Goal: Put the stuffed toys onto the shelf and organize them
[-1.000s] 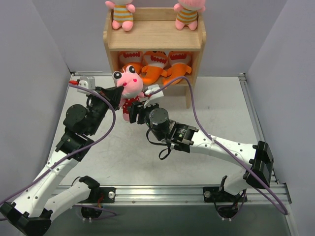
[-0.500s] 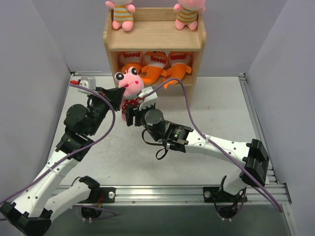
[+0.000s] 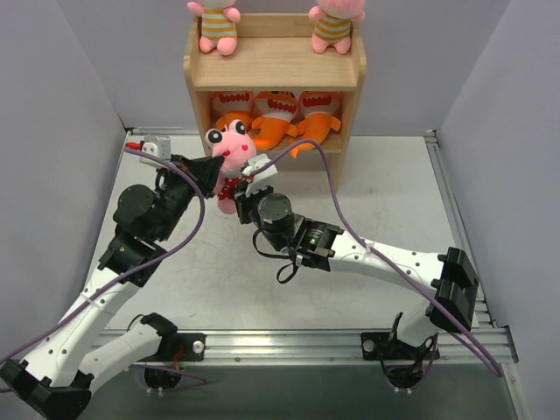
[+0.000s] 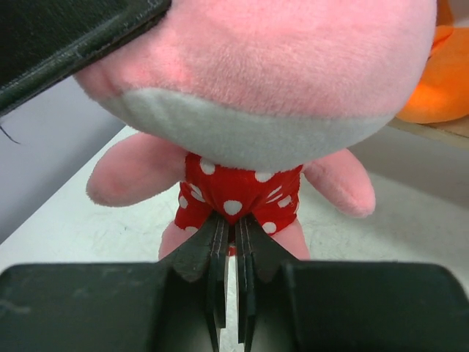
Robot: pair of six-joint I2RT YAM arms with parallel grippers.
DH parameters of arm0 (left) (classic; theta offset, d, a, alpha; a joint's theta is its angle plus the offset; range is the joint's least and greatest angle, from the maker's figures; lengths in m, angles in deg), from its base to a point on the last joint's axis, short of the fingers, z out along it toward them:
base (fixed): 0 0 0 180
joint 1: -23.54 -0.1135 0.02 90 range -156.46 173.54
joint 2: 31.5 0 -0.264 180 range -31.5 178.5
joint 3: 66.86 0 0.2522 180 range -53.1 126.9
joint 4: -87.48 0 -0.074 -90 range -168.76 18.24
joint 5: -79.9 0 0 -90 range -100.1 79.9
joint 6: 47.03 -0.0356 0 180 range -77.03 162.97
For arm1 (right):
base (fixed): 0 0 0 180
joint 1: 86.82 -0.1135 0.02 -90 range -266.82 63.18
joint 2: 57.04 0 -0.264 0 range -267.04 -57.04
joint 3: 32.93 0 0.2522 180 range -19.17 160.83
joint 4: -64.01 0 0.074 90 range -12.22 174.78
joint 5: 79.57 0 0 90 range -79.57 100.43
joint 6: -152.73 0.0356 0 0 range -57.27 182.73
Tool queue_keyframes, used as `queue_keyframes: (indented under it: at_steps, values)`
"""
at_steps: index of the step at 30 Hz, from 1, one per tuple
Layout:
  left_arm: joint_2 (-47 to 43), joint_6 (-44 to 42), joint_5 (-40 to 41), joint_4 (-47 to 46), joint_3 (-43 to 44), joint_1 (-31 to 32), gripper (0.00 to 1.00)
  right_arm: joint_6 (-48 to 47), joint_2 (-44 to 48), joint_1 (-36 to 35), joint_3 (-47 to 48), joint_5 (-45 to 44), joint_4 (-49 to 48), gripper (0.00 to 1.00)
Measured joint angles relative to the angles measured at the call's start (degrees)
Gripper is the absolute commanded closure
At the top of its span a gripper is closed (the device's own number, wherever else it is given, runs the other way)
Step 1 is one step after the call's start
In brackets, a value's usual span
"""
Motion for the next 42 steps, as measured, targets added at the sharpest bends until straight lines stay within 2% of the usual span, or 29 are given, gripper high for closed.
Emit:
queue_keyframes:
  at_steps: [1,2,5,6,8,9,16,20,23,28,30,34,37,42]
  values:
    - [-0.1,-0.2,0.0,0.2,0.1,0.0,0.93,-0.2,0.0,0.0,0.0,0.0,0.0,1.00]
    - [-0.1,-0.4,0.0,0.5,0.3,0.0,0.81,-0.4,0.0,0.0,0.1,0.2,0.1,1.00]
    - [-0.1,-1.7,0.1,1.5,1.2,0.0,0.64,-0.9,0.0,0.0,0.3,0.5,0.2,1.00]
    - [-0.2,-2.2,0.2,2.0,1.7,0.0,0.55,-1.1,0.0,0.0,0.5,0.6,0.3,1.00]
    - [-0.2,-3.6,0.6,3.2,3.2,0.0,0.47,-1.3,0.0,0.0,0.8,0.9,0.5,1.00]
    - [-0.2,-4.4,1.1,3.8,4.2,0.0,0.37,-1.3,0.0,0.0,0.8,0.9,0.6,1.00]
    - [-0.5,-9.5,5.0,10.0,13.9,-0.2,0.13,-2.3,0.5,0.0,0.9,1.0,3.6,1.00]
    - [-0.8,-11.4,7.2,13.4,18.9,-1.5,0.12,-3.0,1.4,0.0,2.1,1.0,6.6,1.00]
    - [-1.4,-12.1,8.3,16.9,20.3,-5.2,0.12,-3.0,1.5,0.1,5.9,0.9,10.0,1.00]
    - [-1.3,-10.7,4.9,22.5,20.0,-19.1,0.09,-3.4,1.4,1.4,15.5,1.0,16.3,1.00]
    - [-1.5,-10.1,4.4,23.2,17.8,-21.9,0.06,-4.0,1.3,2.7,20.0,1.0,18.6,1.00]
    - [-1.9,-9.5,3.4,24.7,13.1,-22.7,0.03,-5.7,-0.6,6.6,31.3,1.1,23.3,1.00]
    - [-2.3,-9.3,2.9,25.8,8.7,-23.4,0.06,-6.8,-2.8,9.9,38.3,1.2,25.1,1.00]
    - [-6.0,-9.9,2.8,27.4,-0.7,-23.6,0.06,-10.9,-8.2,14.0,47.8,1.2,26.7,1.00]
